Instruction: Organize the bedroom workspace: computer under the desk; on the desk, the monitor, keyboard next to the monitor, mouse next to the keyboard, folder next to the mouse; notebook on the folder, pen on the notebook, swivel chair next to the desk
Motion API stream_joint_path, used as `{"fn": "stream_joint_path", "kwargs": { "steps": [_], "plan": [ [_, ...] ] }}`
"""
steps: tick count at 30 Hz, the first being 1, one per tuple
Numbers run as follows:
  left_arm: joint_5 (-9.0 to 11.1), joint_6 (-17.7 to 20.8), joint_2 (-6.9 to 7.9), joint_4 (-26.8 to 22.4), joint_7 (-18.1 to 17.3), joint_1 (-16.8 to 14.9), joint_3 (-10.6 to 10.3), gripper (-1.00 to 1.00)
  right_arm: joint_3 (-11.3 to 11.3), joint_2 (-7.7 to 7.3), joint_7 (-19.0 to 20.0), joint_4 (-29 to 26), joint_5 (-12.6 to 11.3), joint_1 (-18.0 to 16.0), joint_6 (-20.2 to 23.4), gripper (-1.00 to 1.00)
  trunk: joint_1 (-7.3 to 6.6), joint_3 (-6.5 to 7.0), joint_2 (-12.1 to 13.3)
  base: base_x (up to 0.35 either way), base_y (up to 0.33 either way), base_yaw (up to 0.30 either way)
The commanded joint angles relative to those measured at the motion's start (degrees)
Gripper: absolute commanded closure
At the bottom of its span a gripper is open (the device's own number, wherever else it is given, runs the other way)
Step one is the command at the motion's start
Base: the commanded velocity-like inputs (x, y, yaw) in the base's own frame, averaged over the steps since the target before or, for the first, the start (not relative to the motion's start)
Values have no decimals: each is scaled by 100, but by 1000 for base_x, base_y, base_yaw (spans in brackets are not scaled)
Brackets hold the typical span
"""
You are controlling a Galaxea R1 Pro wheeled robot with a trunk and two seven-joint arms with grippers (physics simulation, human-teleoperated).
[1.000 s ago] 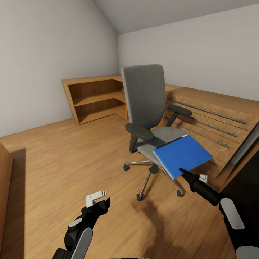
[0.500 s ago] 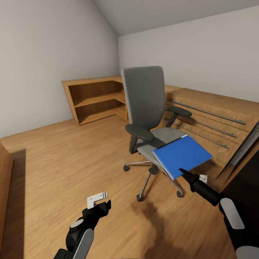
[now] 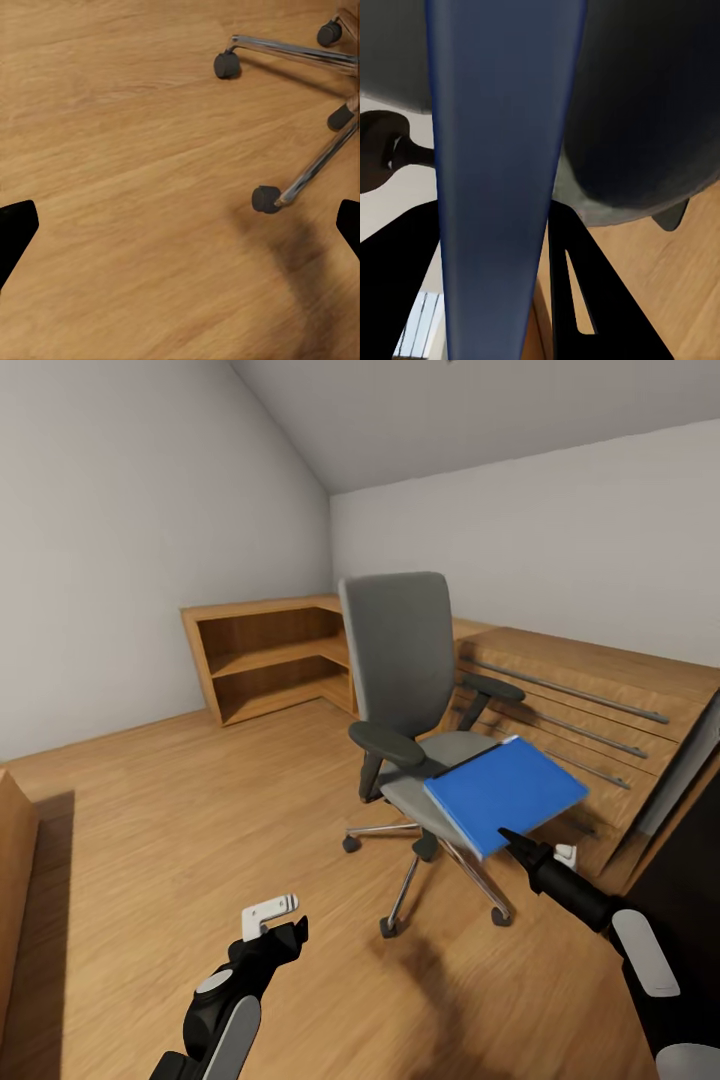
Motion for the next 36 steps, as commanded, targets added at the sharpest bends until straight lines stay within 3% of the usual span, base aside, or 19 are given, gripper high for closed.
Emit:
{"fn": "stream_joint_path", "kwargs": {
  "steps": [1, 10, 27, 36],
  "plan": [
    [61, 9, 1, -7, 61, -4, -7, -100, -11, 1, 11, -1, 6, -4, 33, 100, -3, 18, 0, 0, 0, 0],
    [66, 2, 1, -7, 70, -4, -4, -100, -17, 5, 14, -205, 11, 1, 22, 100, -27, 217, 12, -47, 0, 0],
    [71, 0, 1, -7, 71, -4, -3, -100, -20, 8, 8, -439, 47, 8, 13, 100, -71, 593, 36, -264, 0, 0],
    [67, 0, 1, 5, 78, -4, 9, -100, -20, 15, -40, -1096, 248, 70, 5, 100, -269, 755, 396, -19, 0, 0]
  ]
}}
